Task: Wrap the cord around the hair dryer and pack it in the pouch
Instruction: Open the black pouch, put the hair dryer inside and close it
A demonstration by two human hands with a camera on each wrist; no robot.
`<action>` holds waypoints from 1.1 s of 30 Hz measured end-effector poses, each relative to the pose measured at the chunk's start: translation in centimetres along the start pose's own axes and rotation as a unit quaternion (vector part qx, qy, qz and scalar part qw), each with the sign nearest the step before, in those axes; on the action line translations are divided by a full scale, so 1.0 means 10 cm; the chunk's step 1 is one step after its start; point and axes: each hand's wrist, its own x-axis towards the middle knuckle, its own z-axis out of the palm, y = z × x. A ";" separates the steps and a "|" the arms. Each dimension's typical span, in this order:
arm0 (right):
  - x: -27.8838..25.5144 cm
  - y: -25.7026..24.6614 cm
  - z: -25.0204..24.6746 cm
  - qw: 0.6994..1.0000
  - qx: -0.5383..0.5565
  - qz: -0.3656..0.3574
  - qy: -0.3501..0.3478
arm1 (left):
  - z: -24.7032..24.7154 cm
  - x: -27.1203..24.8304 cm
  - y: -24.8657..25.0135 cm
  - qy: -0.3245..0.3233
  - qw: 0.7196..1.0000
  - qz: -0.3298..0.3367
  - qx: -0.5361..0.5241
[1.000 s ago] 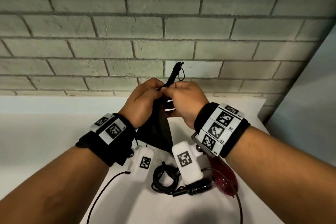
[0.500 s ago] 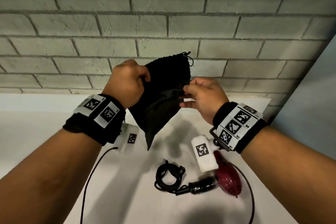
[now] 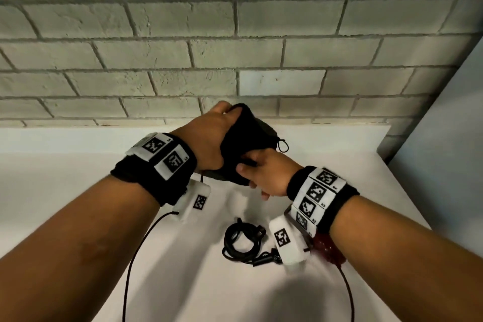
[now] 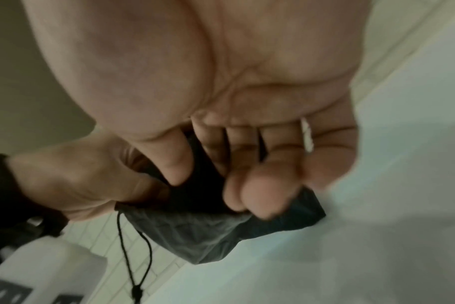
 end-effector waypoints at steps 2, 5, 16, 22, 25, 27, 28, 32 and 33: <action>-0.04 0.08 0.01 0.998 -0.049 0.007 0.025 | 0.12 0.05 -0.06 -0.015 1.000 -0.020 -0.001; -0.30 0.17 0.05 0.992 -0.069 -0.023 0.107 | 0.26 0.13 -0.20 -0.012 0.996 -0.082 -0.029; -1.02 0.88 0.75 0.960 -0.176 0.210 -0.052 | 0.28 0.10 -0.42 0.079 0.979 -0.167 -0.091; -0.73 0.82 0.55 0.929 -0.272 0.237 -0.080 | 0.26 0.01 -0.41 0.065 0.978 -0.173 -0.094; -0.60 0.79 0.50 0.923 -0.296 0.228 -0.089 | 0.24 -0.01 -0.40 0.068 0.977 -0.176 -0.101; -0.53 0.77 0.53 0.929 -0.277 0.226 -0.091 | 0.23 -0.02 -0.39 0.070 0.976 -0.176 -0.105; -0.49 0.80 0.57 0.931 -0.268 0.233 -0.081 | 0.22 -0.02 -0.39 0.071 0.976 -0.175 -0.107; -0.37 0.93 0.73 0.927 -0.306 0.218 0.021 | 0.21 -0.05 -0.41 0.078 0.973 -0.179 -0.120; -0.35 0.97 0.74 0.928 -0.309 0.206 0.037 | 0.21 -0.06 -0.41 0.078 0.973 -0.178 -0.120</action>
